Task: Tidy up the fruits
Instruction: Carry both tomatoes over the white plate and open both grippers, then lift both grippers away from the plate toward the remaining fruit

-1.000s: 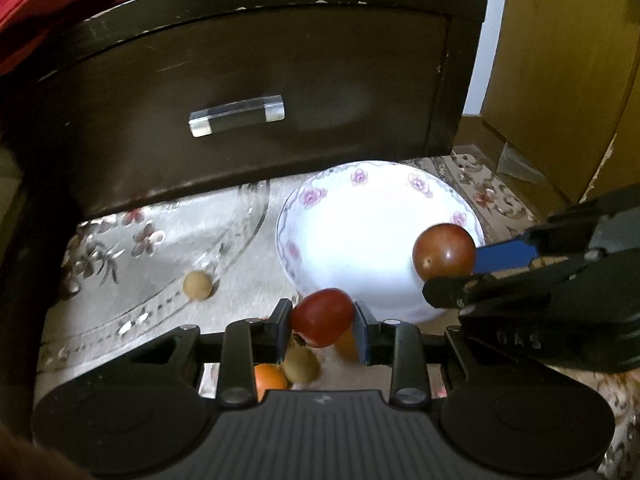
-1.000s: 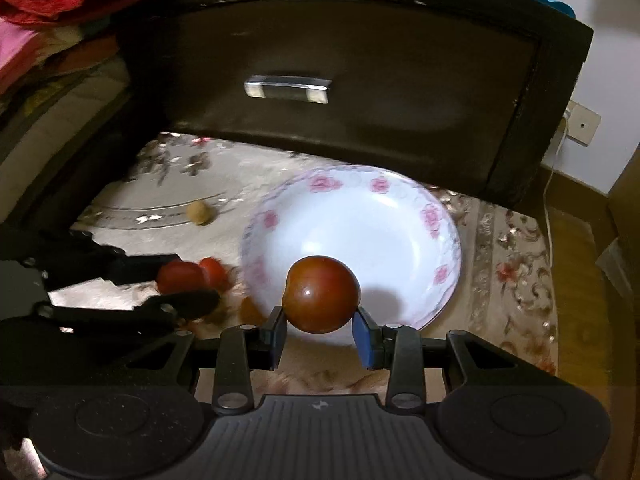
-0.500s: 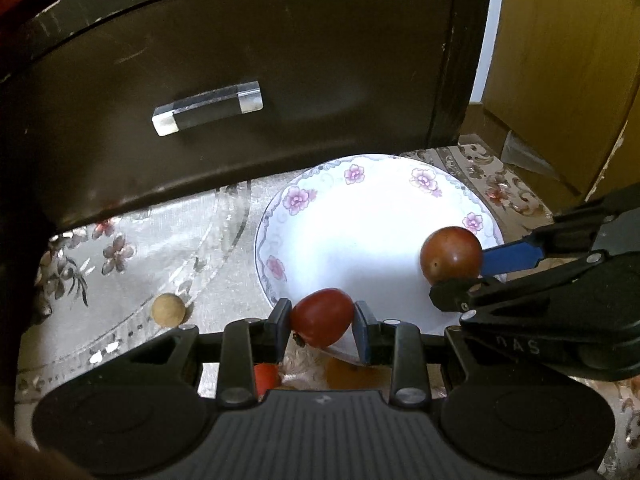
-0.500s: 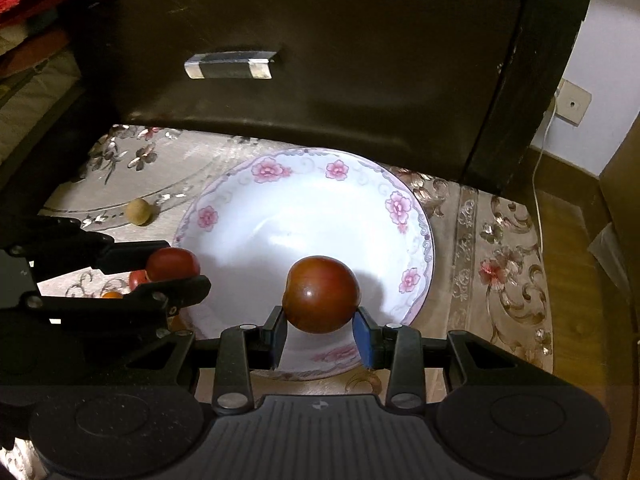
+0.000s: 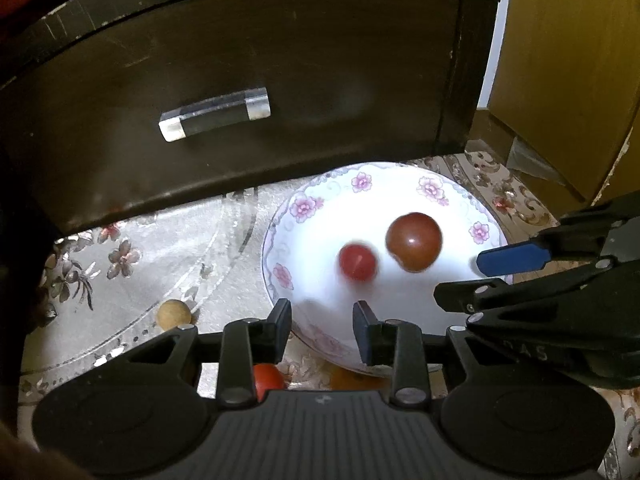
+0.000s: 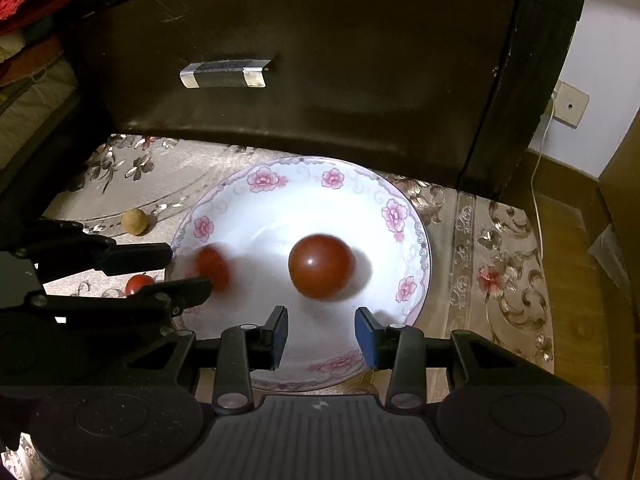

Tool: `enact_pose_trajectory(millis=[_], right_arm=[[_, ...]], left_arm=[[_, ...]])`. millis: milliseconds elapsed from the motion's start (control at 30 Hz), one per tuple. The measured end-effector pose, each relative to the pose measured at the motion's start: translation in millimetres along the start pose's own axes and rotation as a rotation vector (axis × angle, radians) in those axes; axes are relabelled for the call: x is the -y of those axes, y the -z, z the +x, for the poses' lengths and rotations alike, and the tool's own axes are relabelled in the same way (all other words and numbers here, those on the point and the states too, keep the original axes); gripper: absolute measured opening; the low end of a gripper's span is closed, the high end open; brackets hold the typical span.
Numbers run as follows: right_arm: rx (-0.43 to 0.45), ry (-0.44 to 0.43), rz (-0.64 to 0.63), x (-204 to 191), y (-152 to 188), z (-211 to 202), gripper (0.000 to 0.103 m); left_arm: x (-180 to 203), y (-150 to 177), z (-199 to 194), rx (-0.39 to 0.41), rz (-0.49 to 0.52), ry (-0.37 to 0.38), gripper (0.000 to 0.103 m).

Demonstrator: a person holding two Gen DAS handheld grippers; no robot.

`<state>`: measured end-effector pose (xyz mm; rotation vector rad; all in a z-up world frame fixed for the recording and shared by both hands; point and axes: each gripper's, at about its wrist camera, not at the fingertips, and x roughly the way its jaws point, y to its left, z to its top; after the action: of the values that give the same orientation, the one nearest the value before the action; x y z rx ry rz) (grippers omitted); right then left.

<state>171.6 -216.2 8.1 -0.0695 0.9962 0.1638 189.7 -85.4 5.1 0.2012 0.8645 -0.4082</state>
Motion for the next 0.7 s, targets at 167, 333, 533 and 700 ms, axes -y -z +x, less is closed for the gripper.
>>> enact_pose_trajectory(millis=[167,333,533,700], right_arm=[[0.011,0.000,0.005,1,0,-4,0.035],[0.015,-0.006,0.005,0,2,-8,0.035],[0.014,-0.046,-0.035,-15,8,-16,0.035],[0.007,-0.089,-0.061,-27,17,-24,0.035]], left_arm=[[-2,-1,-4,0.007,0.002,-0.009,0.042],[-7,1,-10,0.007,-0.002,-0.028,0.042],[-16,6,-29,0.016,-0.023,-0.047,0.043],[-20,19,-44,-0.001,-0.028,-0.062,0.043]])
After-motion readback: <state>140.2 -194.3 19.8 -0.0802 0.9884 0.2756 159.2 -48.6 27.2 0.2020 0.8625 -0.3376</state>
